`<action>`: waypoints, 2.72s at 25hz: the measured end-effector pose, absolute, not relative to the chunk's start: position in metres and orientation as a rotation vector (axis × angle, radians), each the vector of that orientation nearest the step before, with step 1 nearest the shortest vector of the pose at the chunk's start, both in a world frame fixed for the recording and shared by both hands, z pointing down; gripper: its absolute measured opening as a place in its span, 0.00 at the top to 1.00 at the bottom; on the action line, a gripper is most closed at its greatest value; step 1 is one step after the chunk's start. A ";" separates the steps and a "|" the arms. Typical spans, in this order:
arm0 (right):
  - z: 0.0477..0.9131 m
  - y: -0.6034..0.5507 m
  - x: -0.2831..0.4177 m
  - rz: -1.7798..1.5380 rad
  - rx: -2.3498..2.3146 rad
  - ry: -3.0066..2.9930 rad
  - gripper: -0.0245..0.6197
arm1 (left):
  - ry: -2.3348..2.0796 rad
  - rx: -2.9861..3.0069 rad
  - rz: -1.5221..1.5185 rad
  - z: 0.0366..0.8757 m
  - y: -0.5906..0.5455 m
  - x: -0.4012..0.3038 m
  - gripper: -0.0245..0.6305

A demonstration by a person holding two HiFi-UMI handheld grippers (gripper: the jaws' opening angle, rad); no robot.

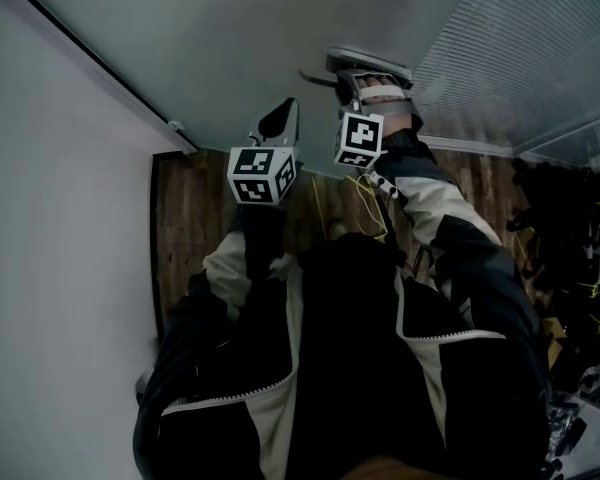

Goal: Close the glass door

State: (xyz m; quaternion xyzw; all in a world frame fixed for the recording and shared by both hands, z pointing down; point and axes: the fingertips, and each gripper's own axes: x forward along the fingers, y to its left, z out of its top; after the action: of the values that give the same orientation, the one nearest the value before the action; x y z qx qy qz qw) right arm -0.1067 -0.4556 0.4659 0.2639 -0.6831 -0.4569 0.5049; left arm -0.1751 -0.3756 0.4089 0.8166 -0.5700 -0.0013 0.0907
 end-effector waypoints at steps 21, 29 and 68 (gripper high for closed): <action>0.473 -0.620 -0.103 -1.185 0.570 -1.635 0.74 | -1.829 2.333 0.010 0.401 -0.485 -0.160 0.96; 0.476 -0.652 -0.107 -1.195 0.594 -1.609 0.74 | -1.804 2.361 0.039 0.399 -0.494 -0.164 0.96; 0.418 -0.586 -0.061 -0.411 1.015 -2.375 0.95 | -1.806 2.340 0.020 0.402 -0.496 -0.169 0.96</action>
State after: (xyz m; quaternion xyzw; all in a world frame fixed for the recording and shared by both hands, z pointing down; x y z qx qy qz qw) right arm -0.0607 -0.5862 0.4178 0.3748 -0.8768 -0.1518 0.2601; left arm -0.1689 -0.4959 0.4025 0.7881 -0.6085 0.0068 0.0928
